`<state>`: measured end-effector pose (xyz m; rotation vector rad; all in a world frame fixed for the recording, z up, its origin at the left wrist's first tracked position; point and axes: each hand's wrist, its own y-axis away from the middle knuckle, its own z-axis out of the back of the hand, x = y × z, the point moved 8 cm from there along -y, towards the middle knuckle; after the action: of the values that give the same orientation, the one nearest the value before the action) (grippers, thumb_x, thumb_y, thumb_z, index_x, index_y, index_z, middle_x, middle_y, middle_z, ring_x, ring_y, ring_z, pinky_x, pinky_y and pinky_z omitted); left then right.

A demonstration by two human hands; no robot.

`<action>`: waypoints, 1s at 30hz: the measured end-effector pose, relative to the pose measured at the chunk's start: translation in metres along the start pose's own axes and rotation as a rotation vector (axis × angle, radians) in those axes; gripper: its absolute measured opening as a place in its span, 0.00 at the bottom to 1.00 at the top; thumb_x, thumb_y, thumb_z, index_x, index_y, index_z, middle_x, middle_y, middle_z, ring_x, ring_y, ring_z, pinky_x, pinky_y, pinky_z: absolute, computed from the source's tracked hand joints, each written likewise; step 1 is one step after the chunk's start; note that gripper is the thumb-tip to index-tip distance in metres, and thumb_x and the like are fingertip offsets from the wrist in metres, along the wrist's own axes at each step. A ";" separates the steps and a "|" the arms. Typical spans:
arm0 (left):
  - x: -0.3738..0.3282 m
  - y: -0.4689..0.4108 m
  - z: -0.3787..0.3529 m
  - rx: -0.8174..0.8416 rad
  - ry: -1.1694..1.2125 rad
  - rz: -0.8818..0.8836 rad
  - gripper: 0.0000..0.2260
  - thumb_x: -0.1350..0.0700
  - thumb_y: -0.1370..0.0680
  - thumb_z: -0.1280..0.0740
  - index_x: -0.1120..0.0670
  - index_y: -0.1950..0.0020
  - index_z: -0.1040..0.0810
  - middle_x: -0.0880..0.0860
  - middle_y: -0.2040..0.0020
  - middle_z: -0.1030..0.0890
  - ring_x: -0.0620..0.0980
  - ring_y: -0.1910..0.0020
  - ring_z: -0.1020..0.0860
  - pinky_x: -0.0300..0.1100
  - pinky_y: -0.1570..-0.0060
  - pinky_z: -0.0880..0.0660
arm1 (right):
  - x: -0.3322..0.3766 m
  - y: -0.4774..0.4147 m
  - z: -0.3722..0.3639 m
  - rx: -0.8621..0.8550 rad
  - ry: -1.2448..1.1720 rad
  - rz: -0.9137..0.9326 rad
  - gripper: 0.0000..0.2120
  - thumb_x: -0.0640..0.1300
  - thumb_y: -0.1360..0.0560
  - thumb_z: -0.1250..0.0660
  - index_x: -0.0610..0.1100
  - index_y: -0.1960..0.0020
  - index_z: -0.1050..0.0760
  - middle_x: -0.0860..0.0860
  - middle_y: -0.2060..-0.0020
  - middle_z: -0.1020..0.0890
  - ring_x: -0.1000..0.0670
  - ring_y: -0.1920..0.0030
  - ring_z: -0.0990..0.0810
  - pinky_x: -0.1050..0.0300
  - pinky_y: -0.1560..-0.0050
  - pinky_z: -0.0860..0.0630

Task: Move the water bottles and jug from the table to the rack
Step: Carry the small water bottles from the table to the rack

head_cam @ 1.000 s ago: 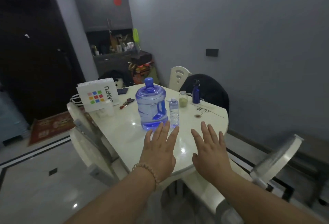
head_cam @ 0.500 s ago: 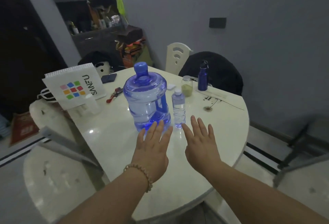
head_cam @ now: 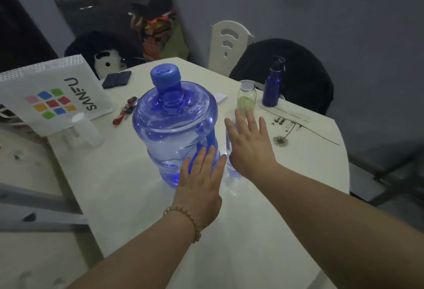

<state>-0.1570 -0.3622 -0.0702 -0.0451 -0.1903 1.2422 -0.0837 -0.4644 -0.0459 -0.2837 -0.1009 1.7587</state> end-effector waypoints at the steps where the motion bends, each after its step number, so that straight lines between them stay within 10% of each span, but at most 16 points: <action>1: 0.001 -0.005 -0.002 -0.021 0.001 -0.011 0.36 0.55 0.25 0.37 0.52 0.22 0.53 0.57 0.22 0.51 0.58 0.24 0.51 0.55 0.32 0.63 | 0.000 -0.003 -0.005 0.018 0.014 0.005 0.35 0.48 0.26 0.38 0.45 0.25 0.52 0.41 0.25 0.52 0.38 0.26 0.55 0.39 0.29 0.55; 5: 0.001 -0.017 -0.022 0.005 -0.029 -0.084 0.33 0.53 0.21 0.45 0.53 0.24 0.64 0.55 0.23 0.61 0.57 0.24 0.60 0.54 0.33 0.68 | 0.001 -0.005 -0.007 0.022 0.057 0.022 0.33 0.43 0.31 0.32 0.43 0.30 0.41 0.41 0.31 0.41 0.38 0.30 0.43 0.42 0.30 0.46; 10: 0.005 -0.032 -0.032 -0.021 0.042 -0.122 0.42 0.47 0.30 0.29 0.58 0.24 0.46 0.59 0.25 0.40 0.58 0.26 0.40 0.54 0.31 0.51 | 0.001 0.016 0.008 0.007 -0.018 -0.001 0.25 0.36 0.35 0.28 0.43 0.40 0.31 0.43 0.41 0.31 0.44 0.49 0.29 0.55 0.52 0.28; 16: -0.022 -0.051 -0.052 0.015 0.214 -0.368 0.42 0.42 0.23 0.38 0.48 0.26 0.69 0.53 0.22 0.60 0.55 0.24 0.59 0.53 0.28 0.57 | 0.011 0.075 0.001 -0.021 -0.084 0.018 0.31 0.35 0.42 0.22 0.41 0.44 0.33 0.40 0.48 0.22 0.39 0.59 0.24 0.49 0.64 0.24; 23: -0.070 -0.009 -0.095 0.000 0.342 -0.783 0.31 0.53 0.32 0.25 0.46 0.32 0.33 0.55 0.39 0.26 0.57 0.36 0.32 0.52 0.35 0.36 | 0.022 0.180 -0.050 0.017 -0.084 -0.289 0.28 0.37 0.39 0.27 0.42 0.41 0.31 0.43 0.55 0.23 0.42 0.61 0.25 0.51 0.70 0.27; 30: -0.078 0.040 -0.111 -0.058 0.351 -0.974 0.32 0.39 0.40 0.23 0.45 0.39 0.25 0.55 0.54 0.24 0.57 0.54 0.26 0.52 0.48 0.31 | 0.050 0.242 -0.098 0.252 -0.074 -0.492 0.37 0.39 0.34 0.29 0.38 0.29 0.41 0.41 0.42 0.26 0.40 0.48 0.25 0.45 0.53 0.21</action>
<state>-0.1997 -0.4150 -0.1941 -0.1945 0.0655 0.2456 -0.2998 -0.4742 -0.2010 -0.0051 0.0005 1.2751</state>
